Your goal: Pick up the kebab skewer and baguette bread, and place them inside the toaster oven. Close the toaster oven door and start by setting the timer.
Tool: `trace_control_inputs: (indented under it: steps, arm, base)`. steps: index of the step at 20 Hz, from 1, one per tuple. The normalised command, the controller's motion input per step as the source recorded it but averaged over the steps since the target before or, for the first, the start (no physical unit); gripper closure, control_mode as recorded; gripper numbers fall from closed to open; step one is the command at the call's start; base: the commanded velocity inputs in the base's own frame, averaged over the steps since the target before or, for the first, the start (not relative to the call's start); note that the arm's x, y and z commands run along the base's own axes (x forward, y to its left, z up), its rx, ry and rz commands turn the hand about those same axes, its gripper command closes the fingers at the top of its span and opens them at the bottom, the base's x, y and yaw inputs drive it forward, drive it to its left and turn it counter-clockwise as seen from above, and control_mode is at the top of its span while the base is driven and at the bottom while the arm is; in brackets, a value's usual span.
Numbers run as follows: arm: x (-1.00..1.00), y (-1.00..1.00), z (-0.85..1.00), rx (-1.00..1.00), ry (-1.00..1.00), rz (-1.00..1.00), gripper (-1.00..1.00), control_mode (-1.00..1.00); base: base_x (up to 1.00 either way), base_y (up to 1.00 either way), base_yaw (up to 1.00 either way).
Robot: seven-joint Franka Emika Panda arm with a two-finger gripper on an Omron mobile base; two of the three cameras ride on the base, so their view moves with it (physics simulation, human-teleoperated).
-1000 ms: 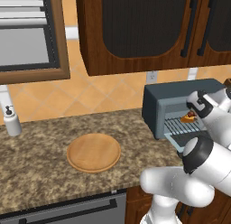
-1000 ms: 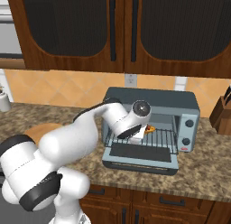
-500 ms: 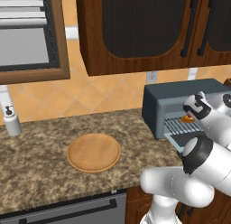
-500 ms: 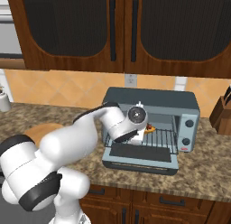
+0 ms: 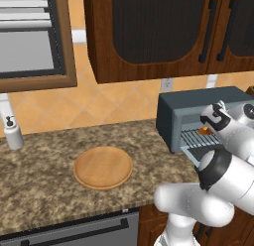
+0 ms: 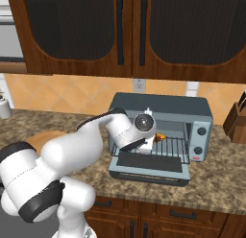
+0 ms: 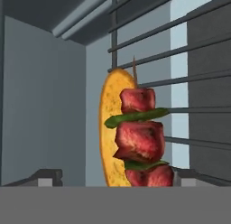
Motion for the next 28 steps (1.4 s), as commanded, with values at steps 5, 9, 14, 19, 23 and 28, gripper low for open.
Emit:
trace_control_inputs:
  steps: [5, 9, 14, 19, 23, 28]
  arm:
    - [0.0, -0.04, 0.01, 0.0, 0.06, 0.0, -1.0, -1.0]
    - [0.0, -0.11, 0.23, 0.0, 0.04, 0.0, -1.0, -1.0]
    - [-0.1, -0.07, 0.22, 0.0, 0.02, 0.0, -1.0, -1.0]
    - [-0.18, -0.02, 0.08, 0.0, 0.01, 0.0, -1.0, -1.0]
    - [-0.41, -0.07, 0.02, 0.0, 0.0, 0.05, -1.0, -1.0]
    - [-0.56, -0.06, 0.0, -0.03, 0.0, 0.19, -1.0, -1.0]
  base:
    - [0.0, 0.0, 0.0]
    - [0.0, 0.0, 0.0]
    - [0.0, 0.0, 0.0]
    - [0.0, 0.0, 0.0]
    - [0.0, 0.0, 0.0]
    - [0.0, 0.0, 0.0]
